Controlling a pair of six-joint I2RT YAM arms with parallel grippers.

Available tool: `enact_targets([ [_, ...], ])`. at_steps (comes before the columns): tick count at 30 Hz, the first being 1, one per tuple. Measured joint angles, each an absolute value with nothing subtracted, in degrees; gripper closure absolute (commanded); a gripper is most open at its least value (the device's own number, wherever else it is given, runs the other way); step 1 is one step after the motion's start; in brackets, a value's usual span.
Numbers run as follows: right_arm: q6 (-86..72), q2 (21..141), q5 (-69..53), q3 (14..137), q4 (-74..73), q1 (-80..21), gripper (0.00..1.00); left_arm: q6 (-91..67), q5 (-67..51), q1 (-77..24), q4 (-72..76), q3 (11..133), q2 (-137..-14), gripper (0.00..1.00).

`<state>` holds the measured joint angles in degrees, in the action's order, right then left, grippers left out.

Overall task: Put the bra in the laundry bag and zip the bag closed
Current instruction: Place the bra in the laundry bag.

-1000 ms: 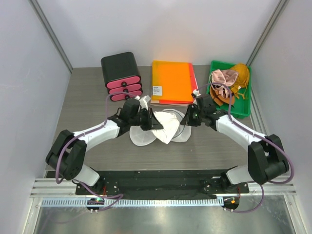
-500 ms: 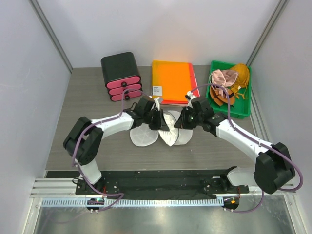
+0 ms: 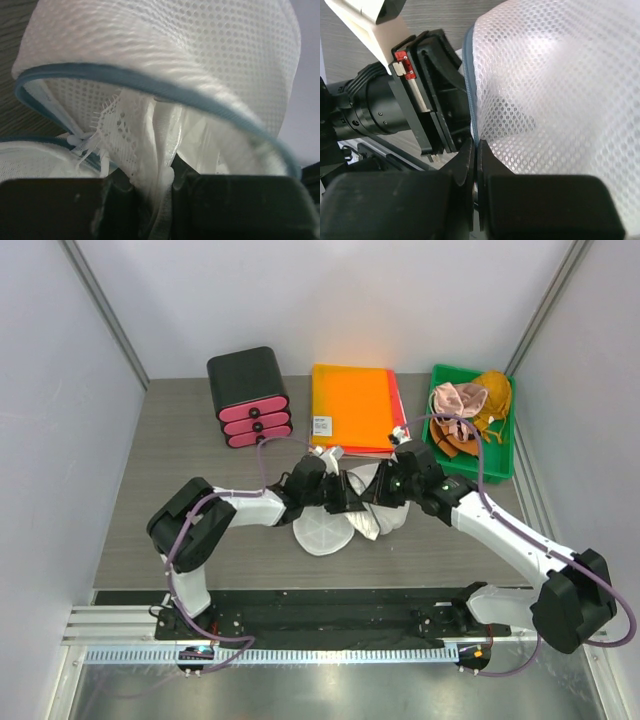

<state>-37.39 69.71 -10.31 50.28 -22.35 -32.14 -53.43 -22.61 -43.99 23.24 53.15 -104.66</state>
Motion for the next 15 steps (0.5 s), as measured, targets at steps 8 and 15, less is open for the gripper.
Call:
enact_targets([
  [8, -37.54, 67.26, -9.28, 50.26, -27.09, -32.14, 0.98, -55.27, -20.56, -43.99, 30.98, 41.67, -97.1, 1.0],
  [15, -37.56, 65.08, -10.02, 50.28, -29.3, -32.14, 0.95, -55.53, -20.73, -44.62, 39.99, 37.06, -94.45, 1.0],
])
